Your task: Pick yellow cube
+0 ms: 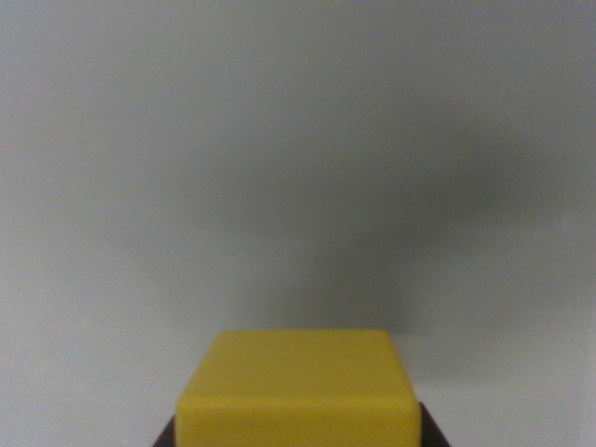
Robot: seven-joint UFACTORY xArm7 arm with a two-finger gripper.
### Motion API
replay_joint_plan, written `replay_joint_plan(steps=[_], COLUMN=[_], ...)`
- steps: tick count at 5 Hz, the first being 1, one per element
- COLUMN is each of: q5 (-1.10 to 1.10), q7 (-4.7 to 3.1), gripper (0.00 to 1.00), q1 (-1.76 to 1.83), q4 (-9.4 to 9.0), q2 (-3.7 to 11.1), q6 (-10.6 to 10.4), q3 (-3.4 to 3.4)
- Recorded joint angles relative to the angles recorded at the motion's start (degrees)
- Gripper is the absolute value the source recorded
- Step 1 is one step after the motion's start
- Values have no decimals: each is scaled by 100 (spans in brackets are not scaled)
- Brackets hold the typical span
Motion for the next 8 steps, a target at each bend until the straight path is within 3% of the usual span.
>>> replay_joint_plan(steps=[1,2,3,4,5,6,7,8], q5=[-13,-13,-29,-29,-45,-45,-63,-63], q7=[10,10,21,21,33,33,46,46], gripper=[100,100,100,100,100,100,100,100], q1=[3,3,7,7,11,11,15,15], q4=[126,126,270,270,426,426,590,590], q2=[-54,-54,-115,-115,-182,-182,-252,-252], q6=[178,178,383,383,604,604,838,838], q3=[-2,-2,-4,-4,-7,-7,-9,-9])
